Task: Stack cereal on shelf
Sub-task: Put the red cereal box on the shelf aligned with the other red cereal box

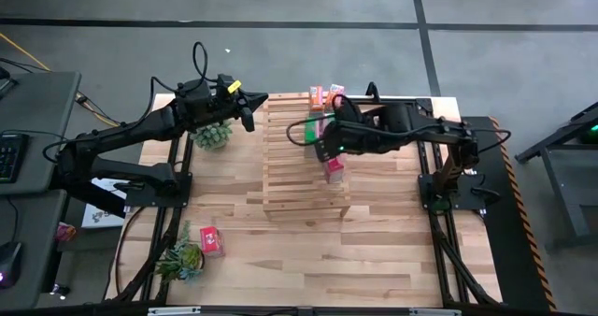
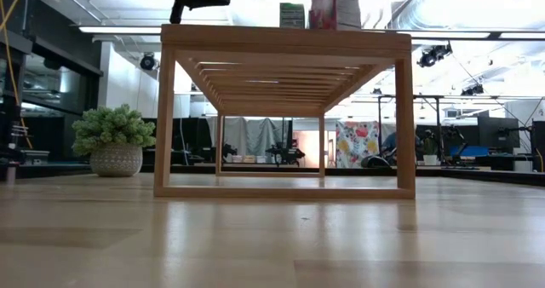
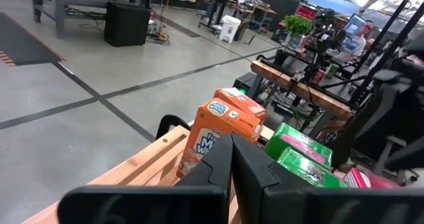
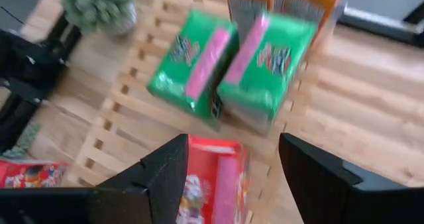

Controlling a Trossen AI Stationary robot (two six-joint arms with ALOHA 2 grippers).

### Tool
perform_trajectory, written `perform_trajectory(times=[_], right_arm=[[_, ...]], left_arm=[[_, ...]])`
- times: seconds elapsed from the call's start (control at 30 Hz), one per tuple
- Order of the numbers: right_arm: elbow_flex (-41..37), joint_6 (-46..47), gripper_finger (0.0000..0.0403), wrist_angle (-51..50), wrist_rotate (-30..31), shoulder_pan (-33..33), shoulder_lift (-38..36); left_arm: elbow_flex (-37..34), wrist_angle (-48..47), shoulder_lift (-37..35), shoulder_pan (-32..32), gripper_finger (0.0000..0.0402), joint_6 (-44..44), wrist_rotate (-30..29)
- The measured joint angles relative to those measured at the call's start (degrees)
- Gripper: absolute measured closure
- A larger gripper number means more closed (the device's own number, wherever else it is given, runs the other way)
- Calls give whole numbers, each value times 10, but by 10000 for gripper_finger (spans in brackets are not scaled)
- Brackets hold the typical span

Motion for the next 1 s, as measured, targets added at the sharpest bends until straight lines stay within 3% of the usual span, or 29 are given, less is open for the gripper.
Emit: perform_trajectory(times=[0.13,0.3,0.5,0.73,0.93,1.0], right_arm=[[33,-59,174,0,26,0,0],[64,-151,174,2,51,-11,-5],[2,-197,174,0,48,-43,-65],[-195,-204,174,0,28,-85,-219],[-420,-113,174,3,12,-91,-409],[-480,-73,174,20,-3,-87,-466]], left_arm=[[0,0,-8,0,401,-3,31],[0,16,-45,-1,401,9,135],[0,-11,-98,-23,376,-21,141],[0,9,-113,-95,265,-83,140],[7,148,-69,-188,165,-155,138],[35,145,-47,-225,142,-155,138]])
